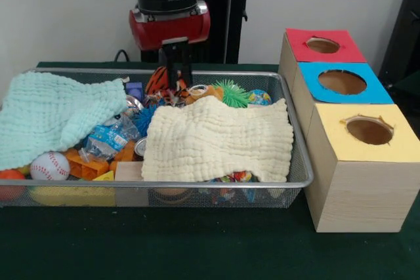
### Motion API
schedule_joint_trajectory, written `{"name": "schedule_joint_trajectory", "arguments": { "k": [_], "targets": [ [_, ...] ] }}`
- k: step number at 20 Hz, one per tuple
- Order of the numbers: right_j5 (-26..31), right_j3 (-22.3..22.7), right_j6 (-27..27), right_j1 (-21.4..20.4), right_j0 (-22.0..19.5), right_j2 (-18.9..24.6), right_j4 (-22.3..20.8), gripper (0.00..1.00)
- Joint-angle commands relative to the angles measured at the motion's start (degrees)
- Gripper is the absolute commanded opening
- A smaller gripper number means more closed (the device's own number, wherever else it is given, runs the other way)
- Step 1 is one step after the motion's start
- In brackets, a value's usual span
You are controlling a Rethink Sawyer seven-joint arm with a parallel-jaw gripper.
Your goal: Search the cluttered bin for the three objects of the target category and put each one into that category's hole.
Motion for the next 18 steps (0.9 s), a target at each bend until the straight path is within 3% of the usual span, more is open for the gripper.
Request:
{"name": "schedule_joint_trajectory", "arguments": {
  "k": [1,6,10,12,18],
  "targets": [
    [6.7,8.8,-7.7,-0.7,-3.8,12.8,11.1,0.00],
    [2.2,14.7,-8.4,2.6,-10.4,24.0,16.8,0.00],
    [-0.1,17.1,-8.5,7.0,-14.4,30.4,18.2,0.00],
    [-0.5,17.1,-9.4,10.5,-15.6,31.5,17.7,0.00],
    [4.3,11.6,-12.3,20.1,-15.2,29.0,15.4,0.00]
  ]
}}
